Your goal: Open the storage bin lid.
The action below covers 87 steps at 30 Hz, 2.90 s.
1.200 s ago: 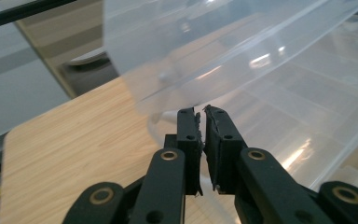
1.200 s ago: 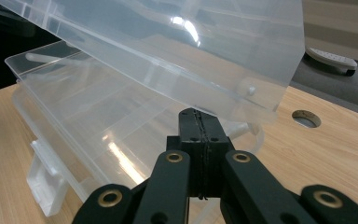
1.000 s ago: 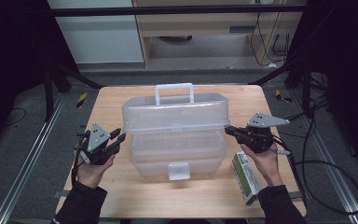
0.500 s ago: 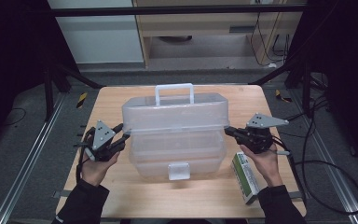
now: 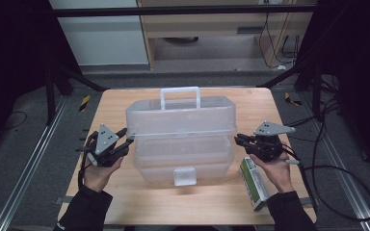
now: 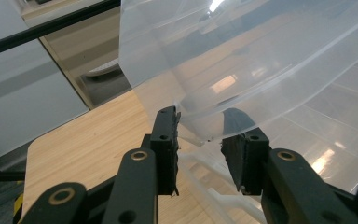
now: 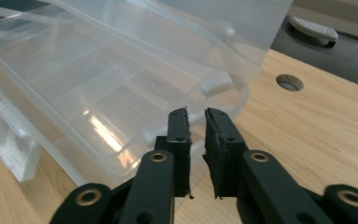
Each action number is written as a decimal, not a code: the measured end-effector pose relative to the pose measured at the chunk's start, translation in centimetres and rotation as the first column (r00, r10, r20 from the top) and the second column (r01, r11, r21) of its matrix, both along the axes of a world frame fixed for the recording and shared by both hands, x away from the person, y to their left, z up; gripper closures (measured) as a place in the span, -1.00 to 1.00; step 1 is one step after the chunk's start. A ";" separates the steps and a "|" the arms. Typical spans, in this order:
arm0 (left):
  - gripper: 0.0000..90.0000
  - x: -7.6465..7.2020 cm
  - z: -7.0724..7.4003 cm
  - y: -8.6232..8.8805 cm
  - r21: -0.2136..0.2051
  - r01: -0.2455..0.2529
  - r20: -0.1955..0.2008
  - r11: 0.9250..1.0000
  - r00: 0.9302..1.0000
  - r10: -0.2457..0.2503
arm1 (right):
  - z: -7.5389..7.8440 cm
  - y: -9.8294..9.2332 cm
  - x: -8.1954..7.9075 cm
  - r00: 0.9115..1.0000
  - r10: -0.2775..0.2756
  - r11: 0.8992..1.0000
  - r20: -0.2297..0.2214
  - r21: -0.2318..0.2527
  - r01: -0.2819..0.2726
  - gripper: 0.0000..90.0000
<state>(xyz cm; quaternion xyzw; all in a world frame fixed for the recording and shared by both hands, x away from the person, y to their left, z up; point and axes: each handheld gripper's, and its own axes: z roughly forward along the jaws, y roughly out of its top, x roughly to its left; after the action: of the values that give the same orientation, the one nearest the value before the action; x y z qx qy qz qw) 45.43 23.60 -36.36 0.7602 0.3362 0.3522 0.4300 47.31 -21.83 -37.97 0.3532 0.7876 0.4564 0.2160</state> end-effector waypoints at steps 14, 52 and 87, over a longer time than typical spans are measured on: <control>0.46 0.0 0.0 0.1 -0.007 0.004 -0.003 1.000 1.000 -0.004 | -2.2 0.3 0.2 0.996 -0.017 0.999 -0.087 -0.052 0.012 0.43; 0.52 1.4 1.0 0.4 -0.022 -0.009 -0.011 1.000 1.000 0.009 | -3.4 1.6 0.7 0.988 -0.004 0.999 -0.151 -0.050 -0.004 0.69; 0.60 3.7 3.0 0.3 -0.078 -0.041 0.011 0.996 0.999 0.042 | -3.6 1.4 0.5 0.990 -0.006 0.999 -0.144 -0.033 0.001 0.71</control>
<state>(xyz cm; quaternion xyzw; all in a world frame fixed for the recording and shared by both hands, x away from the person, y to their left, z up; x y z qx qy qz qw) 49.15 23.94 -33.38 0.7335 0.3628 0.3524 0.4541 47.85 -20.38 -41.53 0.3831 0.8079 0.4162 0.1652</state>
